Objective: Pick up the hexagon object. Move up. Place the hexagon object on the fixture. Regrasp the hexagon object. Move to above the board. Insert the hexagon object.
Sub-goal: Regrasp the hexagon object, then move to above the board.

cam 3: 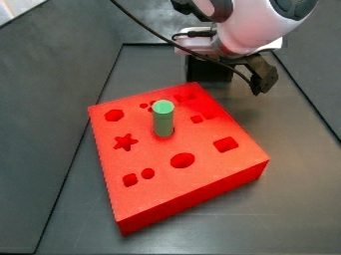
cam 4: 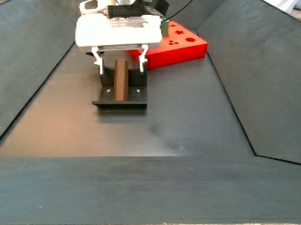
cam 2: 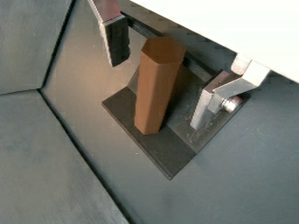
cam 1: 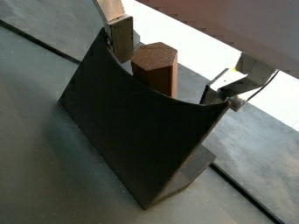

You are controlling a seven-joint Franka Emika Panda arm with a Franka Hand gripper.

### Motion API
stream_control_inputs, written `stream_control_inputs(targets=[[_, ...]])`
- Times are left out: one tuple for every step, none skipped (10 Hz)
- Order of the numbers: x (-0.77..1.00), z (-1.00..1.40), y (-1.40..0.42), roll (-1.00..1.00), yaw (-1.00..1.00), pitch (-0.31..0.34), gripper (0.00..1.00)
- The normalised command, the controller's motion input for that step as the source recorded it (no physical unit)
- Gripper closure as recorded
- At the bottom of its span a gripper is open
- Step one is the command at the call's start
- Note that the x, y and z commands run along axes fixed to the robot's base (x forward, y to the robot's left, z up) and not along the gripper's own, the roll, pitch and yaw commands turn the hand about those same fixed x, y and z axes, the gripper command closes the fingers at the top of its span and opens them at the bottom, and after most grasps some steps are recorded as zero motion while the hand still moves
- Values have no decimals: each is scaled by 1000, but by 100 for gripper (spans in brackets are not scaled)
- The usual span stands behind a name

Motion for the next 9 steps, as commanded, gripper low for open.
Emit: stream_control_inputs(targets=[[14,-186,-1,50,9,17,0],[0,0,0,0,0,0,100],[97,1000,129,38,-340,-224,100],[96,1000,129,37,-342,-221,100],[73,1000,126,2,-346,-134,100],[69,1000,125,-12,-339,-100,100],[63,1000,126,-38,-308,-25,100],[57,1000,127,-41,-275,16,100],[50,1000,126,-42,-233,52,100]])
